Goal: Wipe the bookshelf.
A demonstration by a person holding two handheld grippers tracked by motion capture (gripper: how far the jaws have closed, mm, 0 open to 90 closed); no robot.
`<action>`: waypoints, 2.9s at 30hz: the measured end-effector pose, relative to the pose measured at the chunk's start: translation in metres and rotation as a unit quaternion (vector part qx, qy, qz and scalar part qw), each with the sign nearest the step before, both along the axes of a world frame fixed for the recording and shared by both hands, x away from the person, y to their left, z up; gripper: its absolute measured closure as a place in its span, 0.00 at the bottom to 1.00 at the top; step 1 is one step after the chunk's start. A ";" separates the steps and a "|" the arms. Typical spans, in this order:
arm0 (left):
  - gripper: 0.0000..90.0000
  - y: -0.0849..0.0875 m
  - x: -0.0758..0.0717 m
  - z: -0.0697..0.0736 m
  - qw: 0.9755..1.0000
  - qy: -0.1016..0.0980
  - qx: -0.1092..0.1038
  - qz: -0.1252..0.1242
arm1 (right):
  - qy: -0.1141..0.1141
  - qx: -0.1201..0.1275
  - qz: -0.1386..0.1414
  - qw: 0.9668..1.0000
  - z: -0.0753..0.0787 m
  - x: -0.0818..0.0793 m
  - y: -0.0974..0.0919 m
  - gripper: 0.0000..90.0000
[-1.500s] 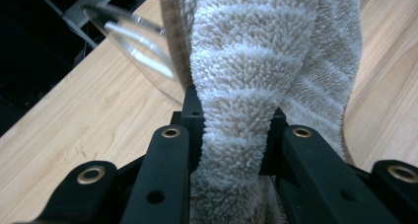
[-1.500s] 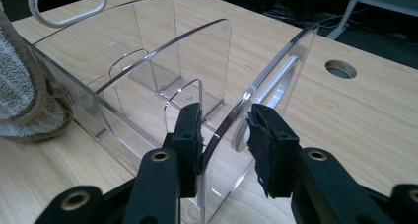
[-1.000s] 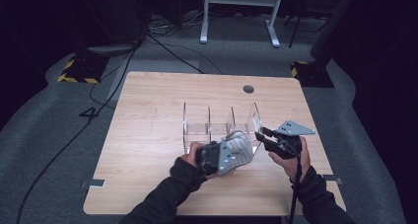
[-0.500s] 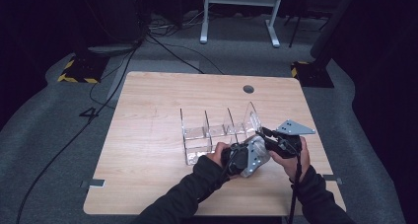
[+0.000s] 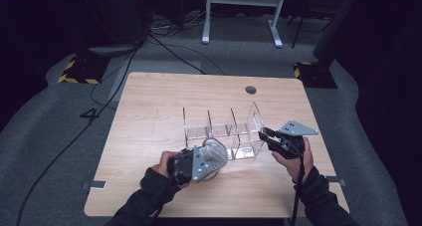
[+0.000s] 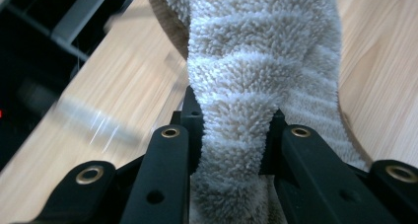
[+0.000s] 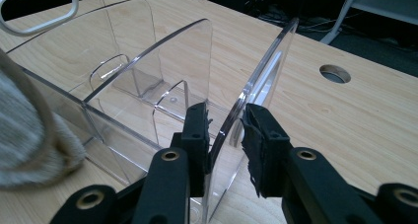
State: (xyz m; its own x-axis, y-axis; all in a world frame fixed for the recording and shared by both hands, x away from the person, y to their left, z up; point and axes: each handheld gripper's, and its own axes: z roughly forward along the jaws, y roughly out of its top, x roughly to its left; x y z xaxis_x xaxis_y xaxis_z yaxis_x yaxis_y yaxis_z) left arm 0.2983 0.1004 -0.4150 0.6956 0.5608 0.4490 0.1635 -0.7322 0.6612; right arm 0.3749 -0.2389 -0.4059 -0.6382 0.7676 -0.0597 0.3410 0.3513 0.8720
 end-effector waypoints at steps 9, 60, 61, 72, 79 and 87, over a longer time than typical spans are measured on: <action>0.83 0.003 0.005 -0.002 0.999 -0.009 -0.026 0.020 | 0.001 0.005 -0.009 1.000 0.000 0.000 0.002 0.79; 0.85 -0.013 0.008 -0.002 1.000 -0.025 -0.003 -0.013 | -0.006 -0.003 -0.016 1.000 0.000 0.003 0.000 0.80; 0.85 -0.009 0.007 -0.002 1.000 -0.024 -0.006 -0.010 | -0.006 -0.004 -0.018 1.000 0.000 0.004 -0.001 0.81; 0.85 0.034 -0.005 -0.006 1.000 -0.008 -0.016 0.024 | -0.002 0.001 -0.030 1.000 -0.001 0.010 -0.009 0.83; 0.85 0.064 0.010 -0.015 0.996 0.014 -0.058 0.068 | -0.002 -0.001 -0.030 1.000 -0.001 0.010 -0.008 0.83; 0.85 0.074 0.045 -0.034 0.992 0.042 -0.065 0.103 | -0.003 -0.002 -0.028 1.000 -0.001 0.011 -0.008 0.82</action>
